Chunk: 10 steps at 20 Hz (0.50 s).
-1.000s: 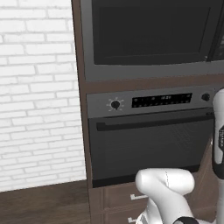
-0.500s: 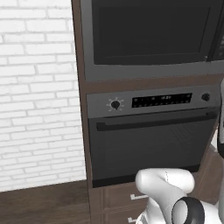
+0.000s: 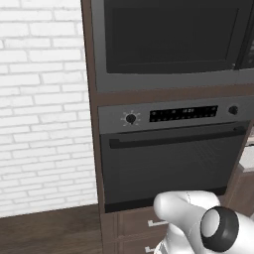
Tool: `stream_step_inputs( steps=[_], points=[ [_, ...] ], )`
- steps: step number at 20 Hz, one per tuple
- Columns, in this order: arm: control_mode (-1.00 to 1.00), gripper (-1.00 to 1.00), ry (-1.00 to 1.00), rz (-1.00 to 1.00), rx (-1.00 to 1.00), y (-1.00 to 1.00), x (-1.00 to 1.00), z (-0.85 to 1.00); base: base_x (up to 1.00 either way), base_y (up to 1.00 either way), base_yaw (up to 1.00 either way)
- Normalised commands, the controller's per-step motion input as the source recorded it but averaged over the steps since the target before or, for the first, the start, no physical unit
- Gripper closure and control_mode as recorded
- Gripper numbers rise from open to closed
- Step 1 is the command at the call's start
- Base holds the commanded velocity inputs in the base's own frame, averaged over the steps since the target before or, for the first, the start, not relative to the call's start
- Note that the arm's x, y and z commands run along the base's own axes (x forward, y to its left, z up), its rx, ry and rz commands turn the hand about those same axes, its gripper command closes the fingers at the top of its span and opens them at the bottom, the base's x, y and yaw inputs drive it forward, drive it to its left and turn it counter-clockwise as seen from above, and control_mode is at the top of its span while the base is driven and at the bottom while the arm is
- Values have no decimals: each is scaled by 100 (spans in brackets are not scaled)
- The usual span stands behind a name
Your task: Pick the lime from the sink and place it in the bowl. Then pick the bowl and place it in the microwave. Then close the microwave door and press the start button.
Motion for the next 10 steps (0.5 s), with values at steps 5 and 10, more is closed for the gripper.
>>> stream_step_inputs(
  steps=[5,10],
  points=[
    [-100,-100,-4,0,21,-27,28,-2,0,0,0],
    [-100,-100,-1,0,16,-10,46,0,0,0,0]
  ],
)
